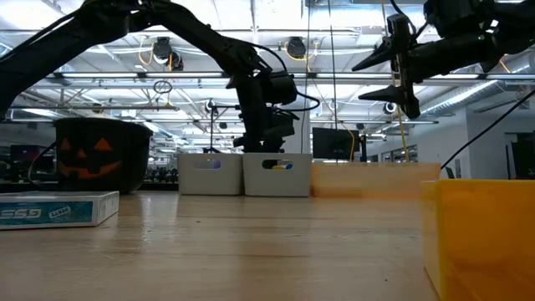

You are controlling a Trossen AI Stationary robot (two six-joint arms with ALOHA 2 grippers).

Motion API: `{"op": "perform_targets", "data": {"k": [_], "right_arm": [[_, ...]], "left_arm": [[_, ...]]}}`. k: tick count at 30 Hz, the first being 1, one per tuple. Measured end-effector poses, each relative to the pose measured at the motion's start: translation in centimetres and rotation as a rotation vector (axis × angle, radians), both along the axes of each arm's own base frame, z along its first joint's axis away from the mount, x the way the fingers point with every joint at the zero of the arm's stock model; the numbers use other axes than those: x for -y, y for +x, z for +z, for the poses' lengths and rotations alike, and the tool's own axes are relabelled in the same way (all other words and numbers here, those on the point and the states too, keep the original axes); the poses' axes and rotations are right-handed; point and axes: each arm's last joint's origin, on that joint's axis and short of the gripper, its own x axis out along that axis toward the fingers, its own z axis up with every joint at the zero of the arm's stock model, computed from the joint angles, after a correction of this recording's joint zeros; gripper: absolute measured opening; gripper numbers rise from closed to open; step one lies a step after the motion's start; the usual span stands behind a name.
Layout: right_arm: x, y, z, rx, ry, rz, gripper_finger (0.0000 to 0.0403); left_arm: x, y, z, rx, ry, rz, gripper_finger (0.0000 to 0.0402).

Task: Pick & Place Toys
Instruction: Put the green gamepiece into the right gray bin

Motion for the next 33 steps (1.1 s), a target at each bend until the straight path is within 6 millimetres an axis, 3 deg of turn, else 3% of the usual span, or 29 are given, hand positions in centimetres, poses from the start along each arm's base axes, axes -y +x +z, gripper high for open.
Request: {"op": "perform_targets", "data": {"k": [6,12,15,21,33], "right_arm": [[0.0,0.0,0.0,0.001,-0.001,0.0,0.0254],[0.0,0.0,0.0,0.003,-0.002,0.0,0.0254],[0.0,0.0,0.0,0.003,-0.002,0.0,0.0254],[0.0,0.0,0.3,0.026,-0.026,0.002,0.0254],[0.0,0.1,0.5,0.055,0.006,0.0,0.0254]], "left_arm": [[0.0,0.1,0.0,0.005,0.001,-0.013,0.0228],[-0.2,-0.1,0.3,0.014,-0.001,0.001,0.0254],[-0.3,-0.5,1.4,0.033,0.006,0.015,0.0262],[0.1,-1.3,6.2,0.135,0.065,0.002,0.0265],[3.3,-5.7,18.9,0.519,0.143,0.08,0.0267]]}}
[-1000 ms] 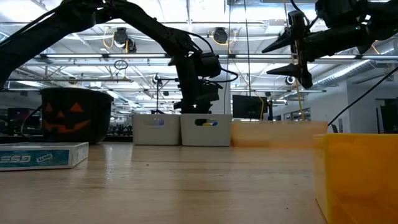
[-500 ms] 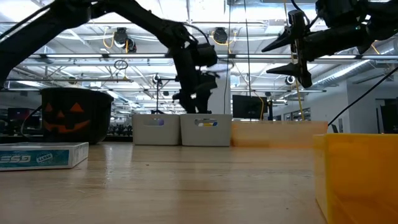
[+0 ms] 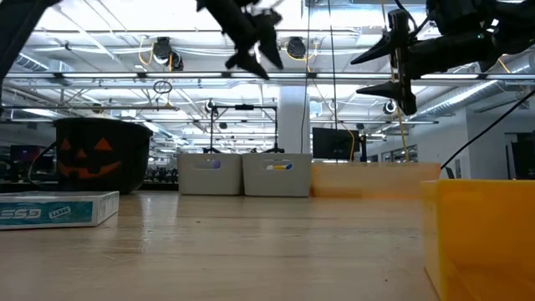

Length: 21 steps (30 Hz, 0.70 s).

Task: Pick & Place Toys
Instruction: Put the green gamepiece into the right gray bin

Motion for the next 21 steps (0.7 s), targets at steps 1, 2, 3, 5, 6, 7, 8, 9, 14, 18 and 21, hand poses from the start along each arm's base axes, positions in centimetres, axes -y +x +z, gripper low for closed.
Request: {"op": "perform_targets", "data": {"k": [1,2,3,5,6,7,8,9,14,18,21], "right_arm": [[0.0,0.0,0.0,0.007,0.02,0.0,0.0254],[0.0,0.0,0.0,0.015,0.039,-0.002,0.0254],[0.0,0.0,0.1,0.024,0.048,-0.001,0.0254],[0.0,0.1,0.4,0.051,0.045,0.006,0.0254],[-0.1,0.1,0.6,0.07,0.036,0.023,0.0254],[-0.1,0.1,0.9,0.097,0.021,0.035,0.0254],[-0.1,0.1,1.2,0.129,0.008,0.052,0.0254],[-0.2,0.1,1.6,0.163,-0.001,0.063,0.0254],[-1.4,0.3,3.3,0.327,-0.058,0.151,0.0254],[-3.0,0.8,4.2,0.379,-0.064,0.225,0.0254],[-4.6,1.3,5.3,0.414,-0.085,0.272,0.0254]], "left_arm": [[0.4,-0.4,0.9,0.042,-0.019,0.002,0.0266],[0.7,-0.9,1.7,0.079,-0.046,0.001,0.0266],[1.1,-1.4,2.5,0.113,-0.071,-0.011,0.0267],[2.0,-2.3,4.1,0.185,-0.122,-0.055,0.0266],[2.5,-2.8,4.9,0.221,-0.14,-0.077,0.0267],[3.1,-3.2,5.7,0.255,-0.153,-0.092,0.0266],[3.9,-3.6,6.6,0.293,-0.156,-0.101,0.0266],[4.8,-3.8,7.5,0.335,-0.147,-0.112,0.0266],[10.5,-3.8,11.2,0.542,0.0,-0.164,0.0266],[15.3,-2.8,12.2,0.637,0.053,-0.253,0.0266],[18.5,-1.9,11.9,0.652,0.054,-0.289,0.0266]]}}
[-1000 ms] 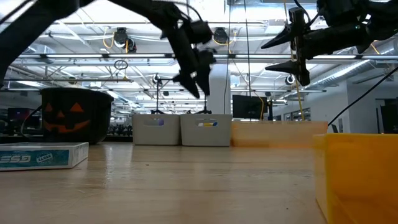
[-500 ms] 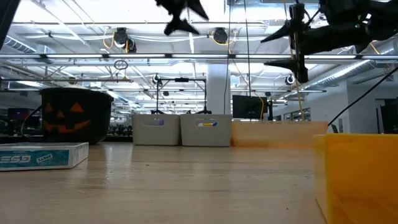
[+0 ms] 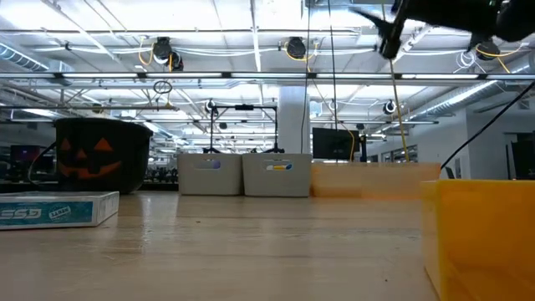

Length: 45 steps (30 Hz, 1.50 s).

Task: Pick & Place Toys
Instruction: Put the green gamepiece into the right gray bin

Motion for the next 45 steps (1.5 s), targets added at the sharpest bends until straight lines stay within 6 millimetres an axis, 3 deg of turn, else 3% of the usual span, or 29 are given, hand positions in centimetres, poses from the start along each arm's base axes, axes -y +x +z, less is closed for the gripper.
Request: {"op": "perform_targets", "data": {"k": [6,14,22,30,36,45], "right_arm": [[-3.6,0.6,2.8,-0.02,-0.156,0.065,0.0254],[-8.8,0.4,3.7,-0.325,-0.344,0.211,0.0254],[-14.7,-0.7,0.5,-0.703,-0.378,0.42,0.0254],[-19.6,-3.5,-3.7,-1.157,-0.389,0.77,0.0254],[-21.8,-5.1,-6.3,-1.453,-0.37,1.006,0.0254],[-23.8,-4.6,-9.0,-1.456,-0.577,1.234,0.0254]], "left_arm": [[4.4,2.4,-2.5,-0.07,-0.046,-0.038,0.0266],[8.1,4.8,-5.8,-0.157,-0.117,-0.018,0.0266],[9.8,5.8,-7.7,-0.223,-0.137,-0.039,0.0266],[9.1,5.7,-8.2,-0.286,-0.072,-0.029,0.0266],[8.4,5.6,-8.9,-0.374,-0.028,-0.076,0.0266],[7.4,5.8,-9.1,-0.398,0.021,-0.154,0.0266]]}}
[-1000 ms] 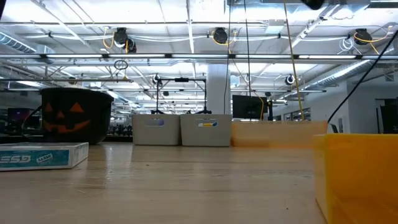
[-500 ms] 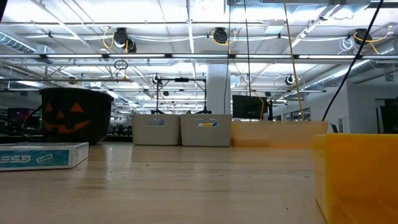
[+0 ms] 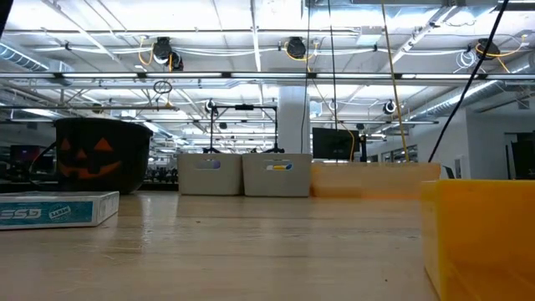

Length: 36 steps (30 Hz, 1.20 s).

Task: Pick & Place Toys
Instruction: Put the green gamepiece into the right gray bin

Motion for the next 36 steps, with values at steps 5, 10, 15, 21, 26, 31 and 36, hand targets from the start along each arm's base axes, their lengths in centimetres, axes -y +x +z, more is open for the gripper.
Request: {"op": "perform_targets", "data": {"k": [5,10,15,21,26,31,36], "right_arm": [[-1.1,-0.5,-1.3,0.073,-0.015,0.216,0.0254],[-2.2,-0.7,-2.2,0.154,-0.007,0.343,0.0254],[-3.3,-0.9,-2.9,0.228,0.037,0.461,0.0254],[-3.9,-1.6,-3.8,0.251,0.028,0.582,0.0254],[-4.3,-2.0,-4.5,0.289,0.008,0.672,0.0254],[-4.2,-1.9,-4.6,0.35,-0.049,0.687,0.0253],[-3.9,-2.0,-5.0,0.351,-0.05,0.712,0.0243]], "left_arm": [[-0.4,0.1,0.0,-0.001,-0.013,0.007,0.0266],[-0.4,0.1,0.1,0.006,-0.03,0.04,0.0266],[-0.5,0.1,0.1,0.015,-0.044,0.099,0.0266],[-0.5,0.1,0.1,0.017,-0.054,0.11,0.0266],[-0.5,0.1,0.1,0.017,-0.058,0.112,0.0266],[-0.5,0.1,0.1,0.017,-0.058,0.113,0.0266],[-0.5,0.1,0.1,0.016,-0.051,0.111,0.0266]]}}
